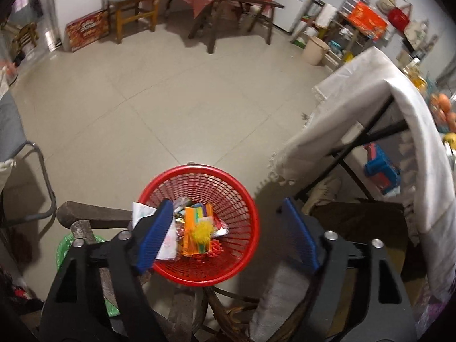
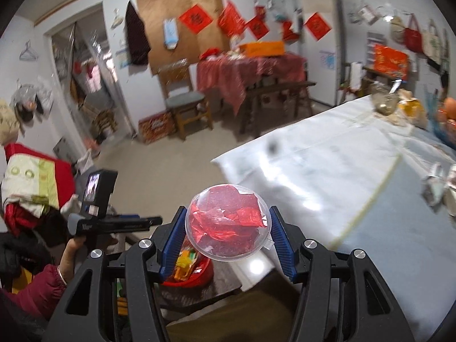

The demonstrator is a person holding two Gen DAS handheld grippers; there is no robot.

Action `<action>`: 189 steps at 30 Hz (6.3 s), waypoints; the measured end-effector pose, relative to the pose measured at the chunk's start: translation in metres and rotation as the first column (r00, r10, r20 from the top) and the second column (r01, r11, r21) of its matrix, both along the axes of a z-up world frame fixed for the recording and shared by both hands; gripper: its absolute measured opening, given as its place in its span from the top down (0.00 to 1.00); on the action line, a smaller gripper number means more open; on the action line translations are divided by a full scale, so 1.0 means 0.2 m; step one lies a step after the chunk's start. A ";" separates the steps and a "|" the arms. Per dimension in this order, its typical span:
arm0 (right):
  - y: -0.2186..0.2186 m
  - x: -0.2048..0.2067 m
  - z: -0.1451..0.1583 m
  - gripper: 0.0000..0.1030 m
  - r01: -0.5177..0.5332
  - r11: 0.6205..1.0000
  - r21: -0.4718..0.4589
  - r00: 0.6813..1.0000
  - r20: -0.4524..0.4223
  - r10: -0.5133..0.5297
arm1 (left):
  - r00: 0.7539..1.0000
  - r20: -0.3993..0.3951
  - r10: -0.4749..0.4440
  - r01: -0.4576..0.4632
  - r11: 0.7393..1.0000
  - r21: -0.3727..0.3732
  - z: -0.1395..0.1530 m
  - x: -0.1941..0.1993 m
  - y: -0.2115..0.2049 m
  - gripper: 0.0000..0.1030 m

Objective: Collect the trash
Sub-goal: 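Carry the flower and the clear cup toward the red wastebasket with both tools, then open the left tool over the wastebasket while the right tool drops the clear cup in, then move both tools back over the table toward the remaining trash, then lower the open left tool around the white medicine box, then move the open right tool over the crumpled white paper cup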

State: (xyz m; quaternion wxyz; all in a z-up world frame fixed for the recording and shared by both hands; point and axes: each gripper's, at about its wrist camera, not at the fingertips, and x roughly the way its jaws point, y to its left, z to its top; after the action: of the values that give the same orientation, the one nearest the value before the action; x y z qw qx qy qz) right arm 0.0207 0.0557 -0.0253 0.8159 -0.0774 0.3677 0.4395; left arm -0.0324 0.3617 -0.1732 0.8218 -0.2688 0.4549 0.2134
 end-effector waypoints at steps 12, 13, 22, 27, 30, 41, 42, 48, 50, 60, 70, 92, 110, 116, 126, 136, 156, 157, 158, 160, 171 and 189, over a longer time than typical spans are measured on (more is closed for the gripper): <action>0.63 -0.18 -0.40 0.44 -0.266 0.954 -0.140 0.954 -0.178 0.240 | 0.977 -0.070 0.202 -0.201 0.979 0.024 -0.02 -0.09 0.23 0.14; 0.67 -0.20 -0.45 0.44 -0.288 0.946 -0.148 0.946 -0.197 0.257 | 0.976 -0.086 0.199 -0.198 0.980 0.020 -0.04 -0.09 0.24 0.14; 1.01 -0.26 -0.83 0.38 -0.424 0.877 -0.225 0.878 -0.339 0.337 | 0.953 -0.179 0.245 -0.235 0.969 0.074 -0.13 -0.09 0.27 0.14; 1.02 -0.24 -0.88 0.28 -0.418 0.878 -0.232 0.881 -0.338 0.330 | 0.947 -0.199 0.252 -0.250 0.968 0.036 -0.18 -0.11 0.29 0.14; 0.96 -0.22 -0.82 0.28 -0.397 0.886 -0.240 0.899 -0.296 0.322 | 0.954 -0.197 0.225 -0.220 0.974 0.047 -0.16 -0.09 0.26 0.14; 0.70 -0.20 -0.60 0.25 -0.303 0.928 -0.216 0.945 -0.192 0.264 | 0.983 -0.143 0.117 -0.101 0.988 0.119 -0.03 0.00 0.07 0.14; 0.68 -0.20 -0.56 0.25 -0.296 0.932 -0.207 0.949 -0.177 0.262 | 0.985 -0.131 0.113 -0.096 0.986 0.136 -0.01 0.01 0.05 0.14; 0.51 -0.24 -0.36 0.25 -0.232 0.958 -0.171 0.972 -0.063 0.224 | 0.999 -0.021 0.049 -0.044 0.976 0.214 0.19 0.02 -0.11 0.14; 0.43 -0.25 -0.28 0.25 -0.195 0.969 -0.151 0.981 -0.020 0.195 | 1.000 0.010 0.025 -0.026 0.973 0.230 0.25 0.03 -0.17 0.14; -0.09 -0.28 0.05 0.14 0.036 0.997 -0.062 0.980 0.198 -0.023 | 0.973 0.127 -0.194 0.150 0.945 0.290 0.53 0.06 -0.60 0.11; -0.94 -0.04 0.13 0.06 0.421 0.907 0.032 0.889 0.183 -0.419 | 0.856 0.119 -0.503 0.439 0.829 0.347 0.68 0.25 -1.19 0.07; -1.77 0.42 -0.18 0.05 0.720 0.691 0.061 0.690 0.038 -0.723 | 0.687 -0.010 -0.726 0.677 0.636 0.370 0.64 1.18 -1.93 0.07; -1.81 0.76 -0.12 0.05 0.719 0.690 0.091 0.692 0.011 -0.722 | 0.664 -0.071 -0.744 0.709 0.597 0.375 0.56 1.48 -2.05 0.07; -1.87 0.81 -0.18 0.05 0.737 0.670 0.092 0.676 -0.102 -0.730 | 0.653 -0.067 -0.754 0.723 0.596 0.349 0.55 1.53 -2.06 0.07; -1.84 0.84 -0.28 0.05 0.721 0.692 0.030 0.684 -0.195 -0.703 | 0.653 -0.093 -0.752 0.720 0.577 0.386 0.57 1.60 -2.04 0.07; -1.81 0.86 -0.31 0.05 0.699 0.715 -0.013 0.698 -0.206 -0.686 | 0.631 -0.100 -0.769 0.736 0.553 0.391 0.55 1.71 -2.05 0.06; -1.78 0.89 -0.30 0.04 0.686 0.725 -0.067 0.707 -0.174 -0.685 | 0.772 -0.073 -0.631 0.609 0.702 0.368 0.55 1.94 -1.81 0.06; -1.78 0.89 -0.30 0.04 0.686 0.725 -0.070 0.707 -0.173 -0.686 | 0.783 -0.076 -0.618 0.597 0.711 0.370 0.55 1.94 -1.78 0.06; -1.78 0.89 -0.30 0.04 0.685 0.725 -0.072 0.707 -0.171 -0.686 | 0.795 -0.081 -0.601 0.585 0.725 0.365 0.55 1.95 -1.75 0.06; -1.77 0.89 -0.30 0.04 0.685 0.724 -0.081 0.707 -0.166 -0.687 | 0.806 -0.068 -0.588 0.579 0.760 0.297 0.53 1.98 -1.67 0.05; -1.64 1.00 -0.23 0.04 0.707 0.705 -0.052 0.679 -0.228 -0.698 | 0.806 -0.004 -0.593 0.575 0.780 0.245 0.55 1.94 -1.63 0.06; -1.47 1.29 -0.22 0.06 0.773 0.557 -0.305 0.616 0.149 -0.773 | 0.805 0.022 -0.592 0.573 0.787 0.229 0.54 1.96 -1.61 0.06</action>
State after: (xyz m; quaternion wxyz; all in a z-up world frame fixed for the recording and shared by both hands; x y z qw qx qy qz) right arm 0.2791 -0.2378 -0.0691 0.8987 -0.0475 0.4348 -0.0330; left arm 0.3590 0.0389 -0.0646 0.8912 -0.0363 0.4518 -0.0162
